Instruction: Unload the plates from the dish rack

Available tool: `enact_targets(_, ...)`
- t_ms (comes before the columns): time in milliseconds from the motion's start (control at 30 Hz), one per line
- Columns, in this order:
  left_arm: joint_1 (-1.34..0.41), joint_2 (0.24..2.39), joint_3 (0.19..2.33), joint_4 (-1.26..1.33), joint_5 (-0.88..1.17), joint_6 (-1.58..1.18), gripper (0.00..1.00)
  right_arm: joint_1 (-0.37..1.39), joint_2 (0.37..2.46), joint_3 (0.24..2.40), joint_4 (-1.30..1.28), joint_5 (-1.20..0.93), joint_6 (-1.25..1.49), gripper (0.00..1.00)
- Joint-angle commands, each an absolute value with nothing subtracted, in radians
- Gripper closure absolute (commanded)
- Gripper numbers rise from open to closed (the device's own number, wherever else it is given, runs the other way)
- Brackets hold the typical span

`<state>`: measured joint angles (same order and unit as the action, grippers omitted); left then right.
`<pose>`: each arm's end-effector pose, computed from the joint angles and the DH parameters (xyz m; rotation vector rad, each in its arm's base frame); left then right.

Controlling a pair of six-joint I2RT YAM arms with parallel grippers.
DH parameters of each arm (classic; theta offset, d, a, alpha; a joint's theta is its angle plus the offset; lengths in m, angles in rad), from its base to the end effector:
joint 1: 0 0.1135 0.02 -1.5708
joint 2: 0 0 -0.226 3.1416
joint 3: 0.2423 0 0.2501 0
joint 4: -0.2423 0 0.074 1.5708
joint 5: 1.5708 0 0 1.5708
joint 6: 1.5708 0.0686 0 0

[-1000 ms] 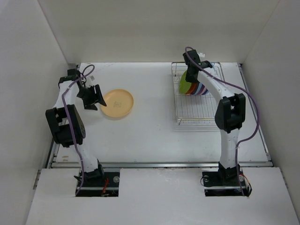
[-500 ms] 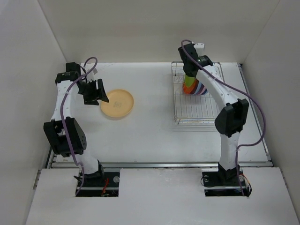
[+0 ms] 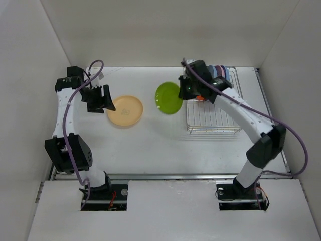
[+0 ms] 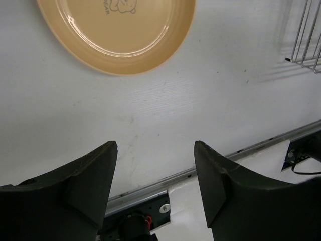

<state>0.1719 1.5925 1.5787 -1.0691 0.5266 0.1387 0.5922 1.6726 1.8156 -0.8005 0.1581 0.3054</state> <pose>0.3320 0.0226 0.2783 0.1275 2.5281 -0.5754 0.3271 0.2070 0.3457 -0.2334 2.2252 0.3170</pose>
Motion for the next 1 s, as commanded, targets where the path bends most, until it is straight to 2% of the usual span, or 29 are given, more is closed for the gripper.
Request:
enact_targets(0,0.175,1.514,1.583,-1.129,0.537,0.205,0.39,0.632,1.77,1.658,-0.664,-0.323,0.236,1.0)
enact_targets(200,0.184,1.47,1.528,-1.129,0.506,0.224,0.39,0.729,1.881,1.592,-0.584,-0.367,0.227,1.0)
enact_targets(367,0.184,1.442,1.499,-1.118,0.497,0.235,0.39,0.729,1.976,1.592,-0.565,-0.334,0.236,1.0)
enact_targets(433,0.184,1.442,1.499,-1.118,0.497,0.244,0.39,0.729,1.996,1.592,-0.565,-0.322,0.236,0.94)
enact_targets(467,0.184,1.442,1.499,-1.118,0.497,0.244,0.39,0.729,2.009,1.592,-0.565,-0.322,0.236,0.84)
enact_targets(567,0.184,1.442,1.499,-1.118,0.497,0.244,0.39,0.729,2.031,1.592,-0.565,-0.284,0.236,0.67)
enact_targets(667,0.184,1.442,1.499,-1.118,0.497,0.244,0.39,0.729,2.04,1.615,-0.589,-0.252,0.236,0.65)
enact_targets(700,0.184,1.442,1.499,-1.118,0.497,0.244,0.39,0.729,2.04,1.629,-0.607,-0.238,0.236,0.55)
enact_targets(767,0.184,1.442,1.499,-1.118,0.497,0.244,0.39,0.729,2.022,1.655,-0.627,-0.169,0.236,0.53)
enact_targets(800,0.184,1.433,1.499,-1.118,0.488,0.244,0.38,0.729,1.996,1.655,-0.65,-0.14,0.245,0.47)
enact_targets(967,0.184,1.433,1.489,-1.118,0.488,0.253,0.38,0.729,1.887,1.735,-0.736,0.094,0.278,0.36)
